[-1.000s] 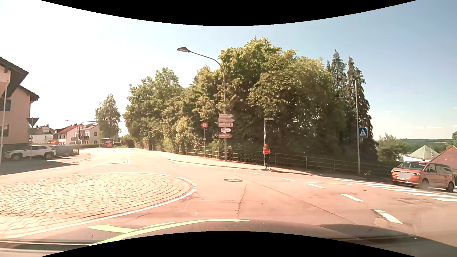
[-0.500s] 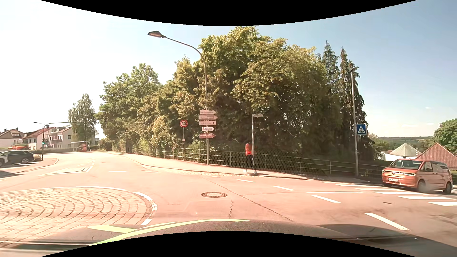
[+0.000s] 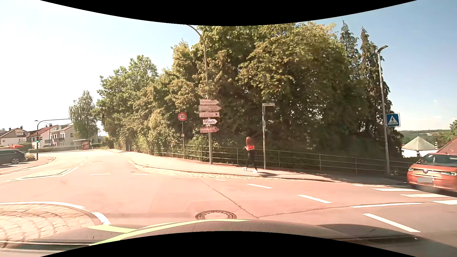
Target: Follow the waypoints while adhering to traffic rules and regulations
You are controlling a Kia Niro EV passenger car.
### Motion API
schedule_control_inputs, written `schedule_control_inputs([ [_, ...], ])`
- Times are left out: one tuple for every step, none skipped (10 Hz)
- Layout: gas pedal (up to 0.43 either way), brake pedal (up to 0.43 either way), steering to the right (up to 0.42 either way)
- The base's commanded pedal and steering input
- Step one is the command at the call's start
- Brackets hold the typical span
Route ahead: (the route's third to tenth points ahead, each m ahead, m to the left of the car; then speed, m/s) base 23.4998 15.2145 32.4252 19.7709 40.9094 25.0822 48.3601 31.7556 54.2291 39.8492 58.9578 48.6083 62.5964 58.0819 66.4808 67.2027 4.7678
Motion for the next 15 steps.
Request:
schedule_control_inputs([
  [0.000, 0.000, -0.220],
  [0.000, 0.000, -0.257],
  [0.000, 0.000, -0.294],
  [0.000, 0.000, -0.319],
  [0.008, 0.000, -0.339],
  [0.008, 0.000, -0.357],
  [0.028, 0.000, -0.367],
  [0.047, 0.000, -0.367],
  [0.067, 0.000, -0.363],
  [0.067, 0.000, -0.358],
  [0.067, 0.000, -0.350],
  [0.079, 0.000, -0.340],
  [0.087, 0.000, -0.328],
  [0.098, 0.000, -0.313],
  [0.118, 0.000, -0.299],
])
